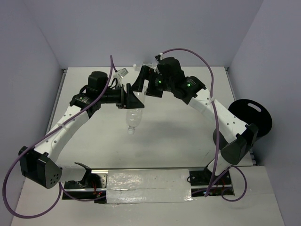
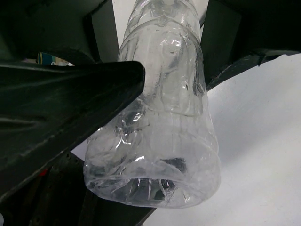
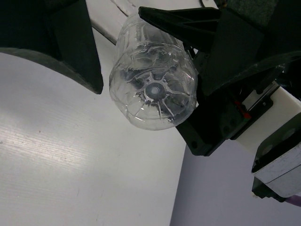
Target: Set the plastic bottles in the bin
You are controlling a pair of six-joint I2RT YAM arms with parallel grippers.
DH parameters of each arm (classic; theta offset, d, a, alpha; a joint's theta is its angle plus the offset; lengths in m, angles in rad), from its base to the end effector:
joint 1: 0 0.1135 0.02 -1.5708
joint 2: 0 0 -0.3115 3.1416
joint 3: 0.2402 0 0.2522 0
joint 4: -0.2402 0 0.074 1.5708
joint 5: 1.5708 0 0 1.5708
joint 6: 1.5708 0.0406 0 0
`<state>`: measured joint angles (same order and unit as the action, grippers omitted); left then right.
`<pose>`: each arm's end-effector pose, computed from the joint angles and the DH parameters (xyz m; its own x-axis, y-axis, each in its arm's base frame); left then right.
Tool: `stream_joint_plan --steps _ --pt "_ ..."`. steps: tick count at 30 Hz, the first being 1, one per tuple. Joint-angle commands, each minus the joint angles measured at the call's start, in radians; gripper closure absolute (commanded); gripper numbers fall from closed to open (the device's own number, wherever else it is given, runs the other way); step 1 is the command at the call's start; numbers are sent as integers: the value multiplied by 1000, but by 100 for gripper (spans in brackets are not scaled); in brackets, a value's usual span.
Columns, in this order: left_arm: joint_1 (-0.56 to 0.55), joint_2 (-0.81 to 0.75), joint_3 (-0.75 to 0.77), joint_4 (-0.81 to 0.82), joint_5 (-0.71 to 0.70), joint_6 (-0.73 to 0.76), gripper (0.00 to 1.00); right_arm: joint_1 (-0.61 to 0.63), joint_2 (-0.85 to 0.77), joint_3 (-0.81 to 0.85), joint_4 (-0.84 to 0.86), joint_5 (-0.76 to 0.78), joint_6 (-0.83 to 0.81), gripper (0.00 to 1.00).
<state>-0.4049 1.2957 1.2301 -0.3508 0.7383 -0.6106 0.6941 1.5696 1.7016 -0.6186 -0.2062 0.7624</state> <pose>0.2456 -0.1350 0.4150 -0.7960 -0.1202 -0.5932 0.4891 0.4497 -0.7474 0.2676 0.2335 0.4635 -0.7885 0.2233 -0.5731 -0.3052 0.6670 0.6797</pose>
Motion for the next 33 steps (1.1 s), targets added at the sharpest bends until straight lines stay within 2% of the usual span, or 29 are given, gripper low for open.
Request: stream_joint_plan --steps 1,2,4,5,6,7,8,10,11,14,15,17,18,20,24,25,30,32,33 --pt "-5 -32 9 33 21 -6 47 15 4 27 37 -12 0 8" --pt "-5 -33 8 33 22 -6 47 15 3 26 36 -9 2 16" --pt "-5 -36 8 33 18 -5 46 16 0 24 40 -9 3 27" --pt "-5 -38 8 30 16 -3 45 15 0 26 40 -7 6 37" --pt "-5 -39 9 29 15 -2 43 15 -2 26 40 -1 6 42" --pt "-5 -39 9 27 9 0 37 15 -3 26 40 4 8 46" --pt "-5 -39 11 20 7 0 18 16 -6 27 36 19 8 52" --pt "-5 -36 17 7 3 3 1 15 -10 33 10 48 8 53" --pt "-5 -35 20 0 1 8 1 15 -14 44 -4 68 6 53" --pt "-5 -36 37 -40 -7 31 1 18 -16 102 -113 261 -37 53" --pt "-6 -47 45 -72 -13 52 1 16 -14 119 -150 389 -70 53" --pt "-5 -71 66 -103 -31 95 1 10 -14 168 -252 522 -112 54" --pt "-3 -82 75 -141 -40 109 1 8 -16 179 -283 642 -124 54" --pt "-3 -105 112 -180 -77 152 1 -16 -28 211 -354 749 -146 54" --pt "15 -125 176 -247 -173 179 1 -65 -133 245 -426 1003 -236 54" --pt "21 -122 184 -269 -188 181 1 -76 -161 248 -431 1109 -257 54" --pt "32 -124 152 -254 -299 167 1 -180 -388 189 -365 1339 -441 54" --pt "37 -118 137 -237 -300 152 1 -197 -520 97 -238 1461 -583 54" --pt "38 -115 125 -231 -287 147 1 -206 -563 61 -108 1502 -642 54"
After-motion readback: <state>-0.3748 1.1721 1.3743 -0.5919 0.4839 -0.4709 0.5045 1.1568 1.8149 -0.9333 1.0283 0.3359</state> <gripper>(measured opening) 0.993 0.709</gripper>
